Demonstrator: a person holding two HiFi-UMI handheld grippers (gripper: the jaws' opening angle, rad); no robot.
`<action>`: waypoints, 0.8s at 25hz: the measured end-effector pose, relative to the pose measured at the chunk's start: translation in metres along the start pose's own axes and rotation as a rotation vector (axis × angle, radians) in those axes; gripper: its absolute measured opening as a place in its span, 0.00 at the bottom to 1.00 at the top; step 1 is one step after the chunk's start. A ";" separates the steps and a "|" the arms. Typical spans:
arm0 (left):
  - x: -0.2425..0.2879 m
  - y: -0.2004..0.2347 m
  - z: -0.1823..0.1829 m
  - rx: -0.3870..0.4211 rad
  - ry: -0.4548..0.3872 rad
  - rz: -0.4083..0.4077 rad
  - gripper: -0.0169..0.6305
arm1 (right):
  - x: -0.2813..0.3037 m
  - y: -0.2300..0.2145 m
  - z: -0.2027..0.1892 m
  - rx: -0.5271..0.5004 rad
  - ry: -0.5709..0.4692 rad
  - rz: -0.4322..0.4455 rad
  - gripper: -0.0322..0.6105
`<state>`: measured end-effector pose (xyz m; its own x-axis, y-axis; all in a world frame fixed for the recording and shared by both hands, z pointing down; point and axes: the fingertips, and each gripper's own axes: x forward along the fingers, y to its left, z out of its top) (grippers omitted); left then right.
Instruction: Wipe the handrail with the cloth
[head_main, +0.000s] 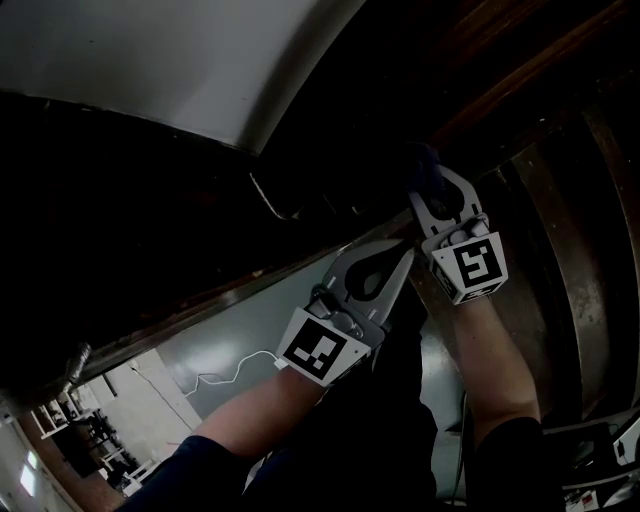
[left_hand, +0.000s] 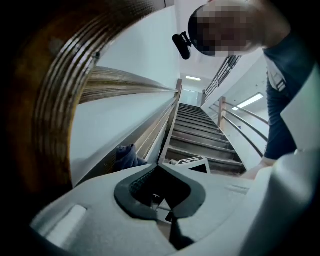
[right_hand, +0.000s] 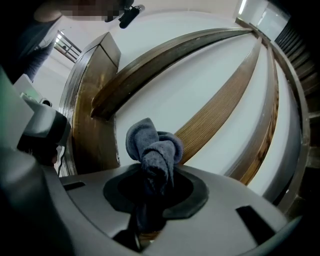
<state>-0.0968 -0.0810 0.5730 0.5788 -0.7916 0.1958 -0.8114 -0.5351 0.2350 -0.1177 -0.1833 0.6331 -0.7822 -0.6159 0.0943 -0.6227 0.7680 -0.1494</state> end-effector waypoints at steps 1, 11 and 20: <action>-0.005 0.000 -0.004 -0.001 0.004 0.000 0.03 | 0.002 0.006 -0.005 0.003 0.005 0.006 0.20; -0.034 0.002 -0.029 -0.016 0.051 0.023 0.03 | 0.012 0.051 -0.044 0.001 0.065 0.078 0.20; 0.001 -0.012 -0.009 -0.026 0.027 0.000 0.03 | 0.002 0.002 -0.011 -0.060 0.074 0.058 0.20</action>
<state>-0.0854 -0.0730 0.5786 0.5807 -0.7834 0.2215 -0.8095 -0.5267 0.2594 -0.1208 -0.1807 0.6436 -0.8148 -0.5572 0.1599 -0.5748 0.8124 -0.0978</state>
